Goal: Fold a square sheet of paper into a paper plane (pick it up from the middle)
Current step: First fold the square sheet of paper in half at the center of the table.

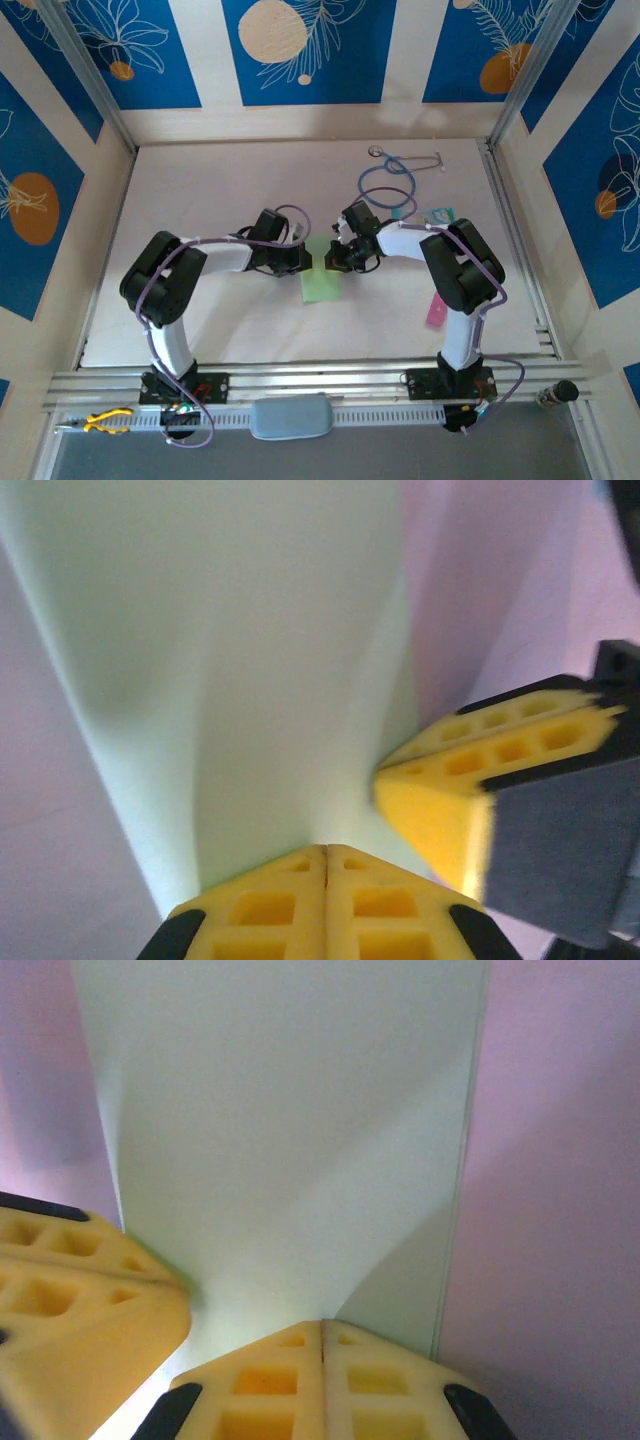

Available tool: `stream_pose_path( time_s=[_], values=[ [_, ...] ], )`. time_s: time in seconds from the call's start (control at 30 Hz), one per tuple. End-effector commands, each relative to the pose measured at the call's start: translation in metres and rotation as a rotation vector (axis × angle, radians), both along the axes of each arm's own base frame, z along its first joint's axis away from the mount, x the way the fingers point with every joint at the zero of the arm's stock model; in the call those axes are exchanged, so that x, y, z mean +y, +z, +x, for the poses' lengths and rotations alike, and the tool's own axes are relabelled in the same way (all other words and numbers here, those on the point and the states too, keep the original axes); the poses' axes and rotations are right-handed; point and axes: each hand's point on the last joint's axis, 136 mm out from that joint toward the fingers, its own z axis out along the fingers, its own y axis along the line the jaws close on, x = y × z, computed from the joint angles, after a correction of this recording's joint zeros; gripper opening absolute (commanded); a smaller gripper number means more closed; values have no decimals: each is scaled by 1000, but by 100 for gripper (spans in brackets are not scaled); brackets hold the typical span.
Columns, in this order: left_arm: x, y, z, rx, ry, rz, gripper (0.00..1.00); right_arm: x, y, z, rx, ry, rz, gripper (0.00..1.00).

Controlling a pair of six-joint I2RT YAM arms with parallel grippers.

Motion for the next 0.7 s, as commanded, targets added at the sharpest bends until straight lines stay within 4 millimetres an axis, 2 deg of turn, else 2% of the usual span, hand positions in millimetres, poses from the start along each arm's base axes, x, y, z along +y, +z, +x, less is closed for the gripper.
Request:
stream_pose_path(
  time_s=[0.0, 0.1, 0.2, 0.3, 0.43, 0.5, 0.67],
  values=[
    [20, -31, -11, 30, 2, 98, 5, -24, -34, -24, 99, -29, -121, 0],
    [29, -45, -19, 47, 5, 136, 5, -25, -36, -27, 105, -33, -126, 0],
    [32, -46, -20, 42, 11, 149, 5, -25, -38, -29, 108, -35, -134, 0],
    [27, -30, -16, 21, 10, 117, 7, -25, -39, -30, 108, -37, -136, 0],
    [11, 8, -10, -7, 6, 14, 8, -25, -37, -29, 103, -42, -138, 0],
    [6, 21, -10, -8, 6, -19, 8, -25, -36, -28, 101, -43, -138, 0],
    [-4, 31, -16, 20, -21, -74, 9, -25, -35, -28, 99, -45, -137, 0]
  ],
)
